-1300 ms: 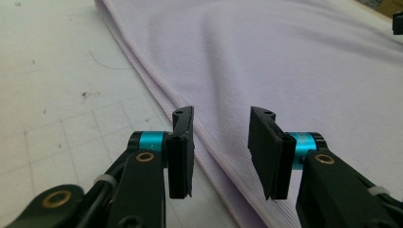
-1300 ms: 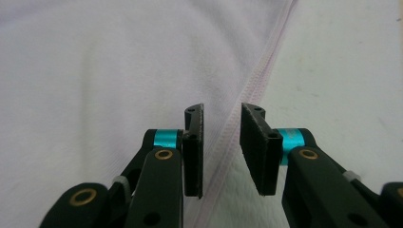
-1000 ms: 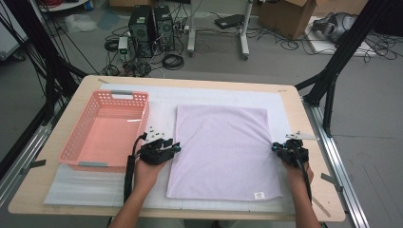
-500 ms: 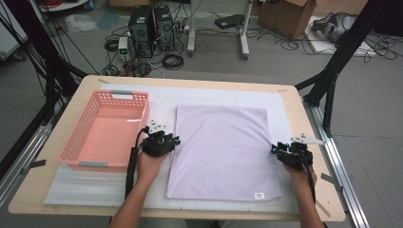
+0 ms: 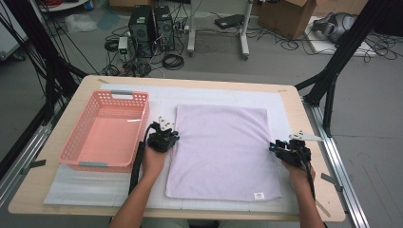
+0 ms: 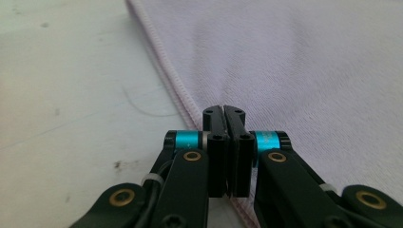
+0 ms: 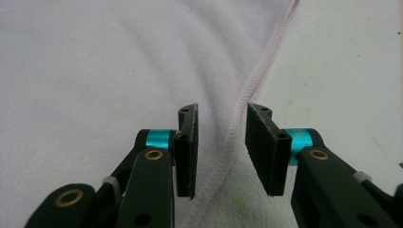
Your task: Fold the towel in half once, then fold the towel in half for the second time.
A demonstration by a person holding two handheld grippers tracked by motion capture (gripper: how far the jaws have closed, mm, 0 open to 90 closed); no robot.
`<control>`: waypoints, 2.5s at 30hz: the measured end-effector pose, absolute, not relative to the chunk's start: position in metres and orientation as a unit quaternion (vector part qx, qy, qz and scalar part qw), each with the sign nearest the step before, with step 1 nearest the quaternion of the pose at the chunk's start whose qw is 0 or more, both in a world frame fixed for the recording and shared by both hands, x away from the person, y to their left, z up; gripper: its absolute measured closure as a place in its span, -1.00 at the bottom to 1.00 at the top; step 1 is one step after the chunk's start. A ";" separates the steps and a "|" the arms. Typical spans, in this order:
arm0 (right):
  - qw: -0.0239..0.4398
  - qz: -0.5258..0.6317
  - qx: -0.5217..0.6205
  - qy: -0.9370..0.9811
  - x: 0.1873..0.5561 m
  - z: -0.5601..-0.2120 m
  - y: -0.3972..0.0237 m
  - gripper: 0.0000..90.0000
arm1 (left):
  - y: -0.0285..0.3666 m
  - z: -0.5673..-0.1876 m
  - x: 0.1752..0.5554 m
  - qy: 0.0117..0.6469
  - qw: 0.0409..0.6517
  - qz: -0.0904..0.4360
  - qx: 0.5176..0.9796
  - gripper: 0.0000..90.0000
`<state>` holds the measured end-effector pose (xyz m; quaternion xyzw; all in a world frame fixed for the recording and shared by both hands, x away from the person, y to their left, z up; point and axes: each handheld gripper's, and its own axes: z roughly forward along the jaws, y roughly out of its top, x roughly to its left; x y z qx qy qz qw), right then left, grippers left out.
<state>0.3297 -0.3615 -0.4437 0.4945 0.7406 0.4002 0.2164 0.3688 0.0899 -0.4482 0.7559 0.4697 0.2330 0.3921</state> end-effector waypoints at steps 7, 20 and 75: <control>0.217 0.393 0.488 0.748 0.329 -0.444 -0.356 0.42 | 0.095 -0.450 0.369 0.492 0.391 0.223 0.745 0.51; 0.249 0.395 0.488 0.738 0.325 -0.434 -0.362 0.13 | 0.099 -0.442 0.366 0.445 0.489 0.170 0.731 -0.03; 0.187 0.381 0.517 0.743 0.406 -0.438 -0.362 -0.44 | 0.097 -0.443 0.440 0.495 0.432 0.174 0.733 -0.33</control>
